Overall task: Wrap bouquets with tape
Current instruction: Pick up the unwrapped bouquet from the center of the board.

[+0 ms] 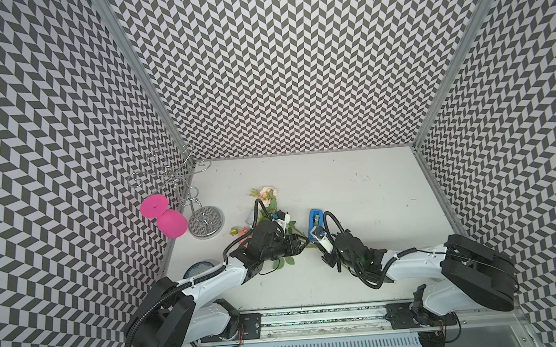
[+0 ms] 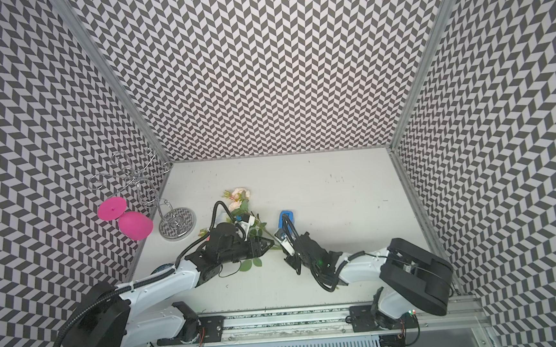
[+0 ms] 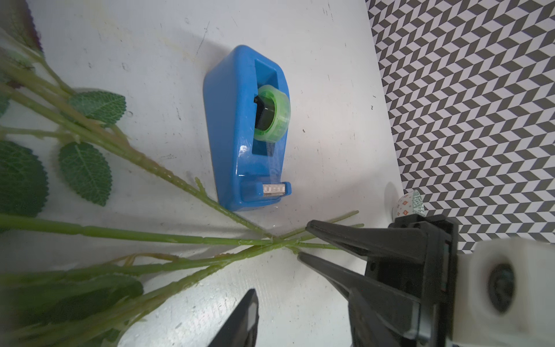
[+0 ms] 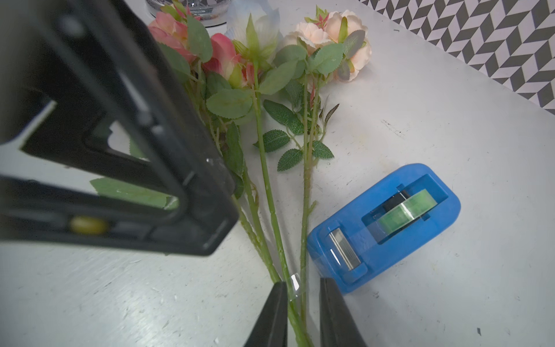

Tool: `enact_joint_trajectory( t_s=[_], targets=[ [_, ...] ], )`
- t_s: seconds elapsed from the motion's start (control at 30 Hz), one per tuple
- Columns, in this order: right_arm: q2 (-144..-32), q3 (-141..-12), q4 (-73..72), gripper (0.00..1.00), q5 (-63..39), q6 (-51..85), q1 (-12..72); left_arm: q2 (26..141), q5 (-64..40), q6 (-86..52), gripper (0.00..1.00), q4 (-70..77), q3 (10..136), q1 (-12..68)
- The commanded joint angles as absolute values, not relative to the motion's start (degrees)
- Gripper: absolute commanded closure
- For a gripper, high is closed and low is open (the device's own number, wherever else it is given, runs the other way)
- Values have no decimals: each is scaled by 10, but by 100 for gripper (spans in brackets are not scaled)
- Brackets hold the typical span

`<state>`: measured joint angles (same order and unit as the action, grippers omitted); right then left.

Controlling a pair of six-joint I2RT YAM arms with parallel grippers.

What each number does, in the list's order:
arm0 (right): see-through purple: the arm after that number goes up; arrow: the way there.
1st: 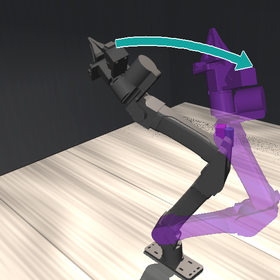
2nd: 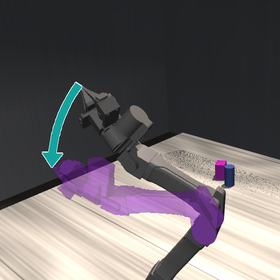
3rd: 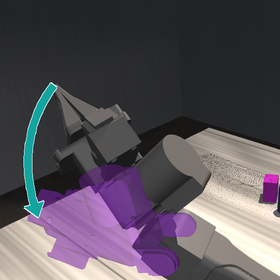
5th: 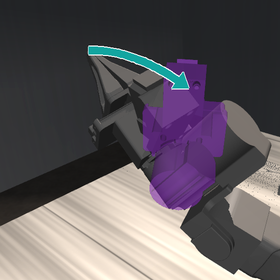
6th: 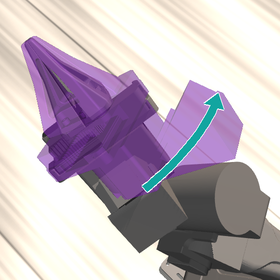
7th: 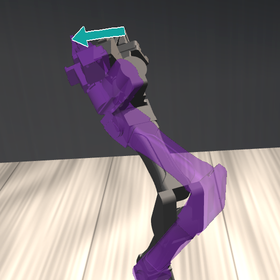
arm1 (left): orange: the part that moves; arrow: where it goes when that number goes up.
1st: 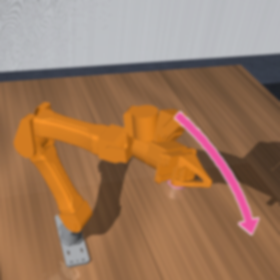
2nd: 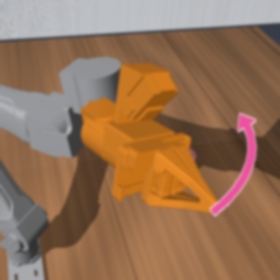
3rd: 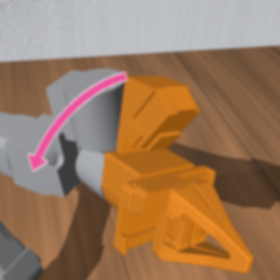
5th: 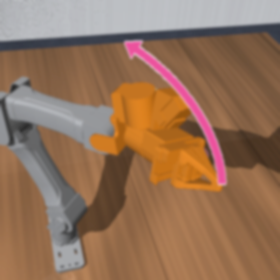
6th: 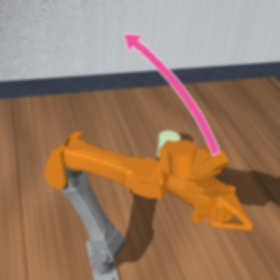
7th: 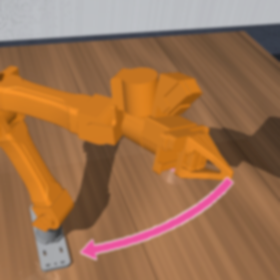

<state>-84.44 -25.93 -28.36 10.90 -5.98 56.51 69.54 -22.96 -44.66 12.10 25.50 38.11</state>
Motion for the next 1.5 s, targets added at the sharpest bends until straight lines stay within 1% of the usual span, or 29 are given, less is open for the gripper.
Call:
enact_joint_trajectory(
  t_s=[0.0, 0.1, 0.17, 0.33, 0.6, 0.7, 0.87, 1.07, 1.17, 1.27, 1.4, 1.47],
  targets=[
    [-857, -256, -327, 77, 122, -44, 568, 695, -236, -449, 50, 140, 252, 378],
    [-871, -261, -322, 71, 125, -21, 568, 695, -237, -449, 50, 141, 252, 379],
    [-883, -270, -309, 69, 121, -14, 568, 695, -237, -449, 50, 141, 250, 379],
    [-901, -279, -300, 69, 109, 0, 568, 694, -237, -450, 50, 145, 246, 379],
    [-924, -294, -279, 71, 136, 20, 566, 695, -240, -450, 50, 148, 247, 379],
    [-928, -293, -278, 71, 132, 22, 566, 697, -239, -450, 50, 152, 245, 379],
    [-897, -285, -277, 70, 128, 30, 566, 702, -241, -450, 50, 153, 247, 379],
    [-821, -267, -263, 65, 129, 51, 563, 700, -235, -443, 50, 141, 259, 380],
    [-780, -249, -257, 63, 112, 77, 537, 712, -238, -415, 53, 131, 274, 380],
    [-757, -243, -249, 63, 87, 110, 494, 733, -250, -386, 59, 133, 291, 380],
    [-764, -251, -251, 63, 53, 128, 456, 768, -293, -376, 61, 162, 304, 380],
    [-777, -260, -251, 63, 40, 134, 445, 790, -309, -358, 64, 163, 316, 380]
  ],
)
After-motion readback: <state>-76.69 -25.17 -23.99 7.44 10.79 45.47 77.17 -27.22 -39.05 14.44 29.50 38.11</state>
